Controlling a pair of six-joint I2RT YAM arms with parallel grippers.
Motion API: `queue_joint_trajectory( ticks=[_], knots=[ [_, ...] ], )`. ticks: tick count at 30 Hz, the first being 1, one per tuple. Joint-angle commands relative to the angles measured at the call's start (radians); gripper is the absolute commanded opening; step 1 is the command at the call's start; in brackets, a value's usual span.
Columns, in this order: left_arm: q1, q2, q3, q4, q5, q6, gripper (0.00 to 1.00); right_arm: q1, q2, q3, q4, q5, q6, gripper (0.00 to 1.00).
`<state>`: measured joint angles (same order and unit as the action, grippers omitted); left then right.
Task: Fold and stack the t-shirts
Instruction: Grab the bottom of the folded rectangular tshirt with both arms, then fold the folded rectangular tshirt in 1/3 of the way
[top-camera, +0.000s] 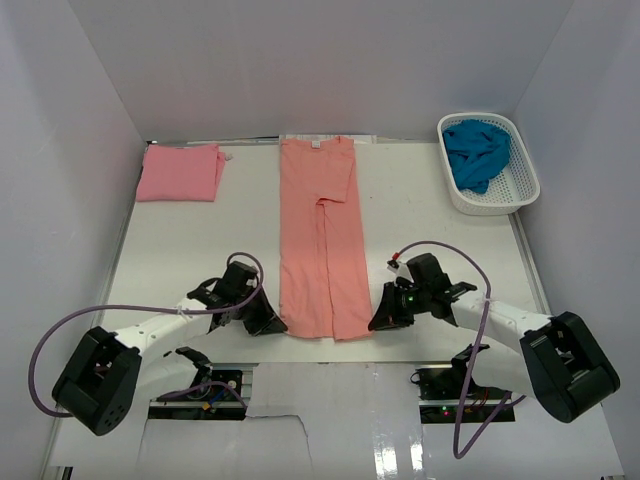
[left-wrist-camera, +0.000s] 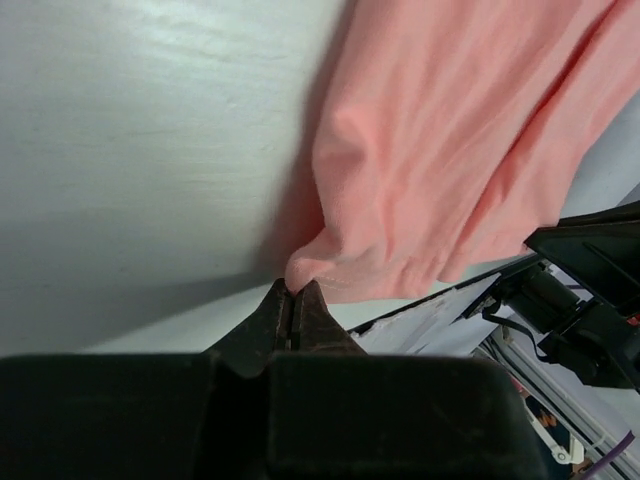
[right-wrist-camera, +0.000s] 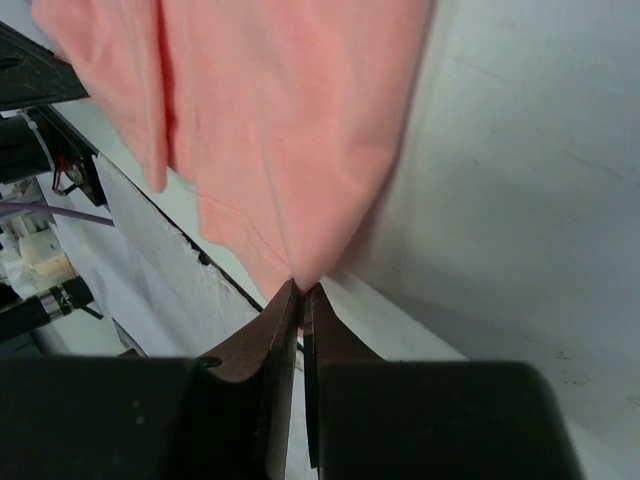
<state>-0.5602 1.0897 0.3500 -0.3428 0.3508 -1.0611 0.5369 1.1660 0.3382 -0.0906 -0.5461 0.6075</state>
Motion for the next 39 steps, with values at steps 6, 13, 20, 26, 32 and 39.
queue_joint_trajectory(
  ticks=[6,13,20,26,32,39],
  knots=[
    [0.0,0.059,0.304,-0.11,-0.119,0.096,0.0,-0.002,0.052,0.327,-0.235,0.072,-0.192,0.08],
    [0.019,0.156,0.501,-0.169,-0.205,0.16,0.0,-0.014,0.191,0.547,-0.284,0.072,-0.242,0.08],
    [0.101,0.24,0.674,-0.197,-0.242,0.228,0.0,-0.083,0.346,0.768,-0.337,0.068,-0.302,0.08],
    [0.16,0.357,0.8,-0.185,-0.262,0.28,0.0,-0.12,0.498,0.962,-0.391,0.057,-0.35,0.08],
    [0.172,0.489,0.889,-0.134,-0.277,0.293,0.0,-0.147,0.636,1.117,-0.417,0.055,-0.367,0.08],
    [0.175,0.602,0.942,-0.087,-0.259,0.294,0.0,-0.156,0.771,1.275,-0.442,0.054,-0.362,0.08]
  ],
)
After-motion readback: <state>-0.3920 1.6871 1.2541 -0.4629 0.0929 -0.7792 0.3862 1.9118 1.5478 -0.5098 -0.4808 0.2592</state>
